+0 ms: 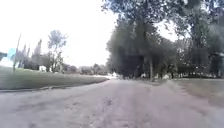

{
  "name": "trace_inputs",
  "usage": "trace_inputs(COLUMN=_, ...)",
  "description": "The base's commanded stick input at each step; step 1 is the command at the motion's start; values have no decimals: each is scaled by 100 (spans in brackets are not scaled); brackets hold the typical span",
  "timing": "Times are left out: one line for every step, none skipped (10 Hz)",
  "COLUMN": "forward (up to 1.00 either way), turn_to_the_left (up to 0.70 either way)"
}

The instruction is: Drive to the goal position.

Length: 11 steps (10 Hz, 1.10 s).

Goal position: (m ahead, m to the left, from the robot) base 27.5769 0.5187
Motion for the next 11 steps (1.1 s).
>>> trace_inputs(forward=100, turn_to_the_left=0)
trace_inputs(forward=100, turn_to_the_left=0)
trace_inputs(forward=100, turn_to_the_left=0)
trace_inputs(forward=100, turn_to_the_left=0)
trace_inputs(forward=100, turn_to_the_left=0)
trace_inputs(forward=100, turn_to_the_left=0)
trace_inputs(forward=100, turn_to_the_left=0)
trace_inputs(forward=100, turn_to_the_left=0)
trace_inputs(forward=100, turn_to_the_left=0)
trace_inputs(forward=100, turn_to_the_left=0)
trace_inputs(forward=100, turn_to_the_left=0)
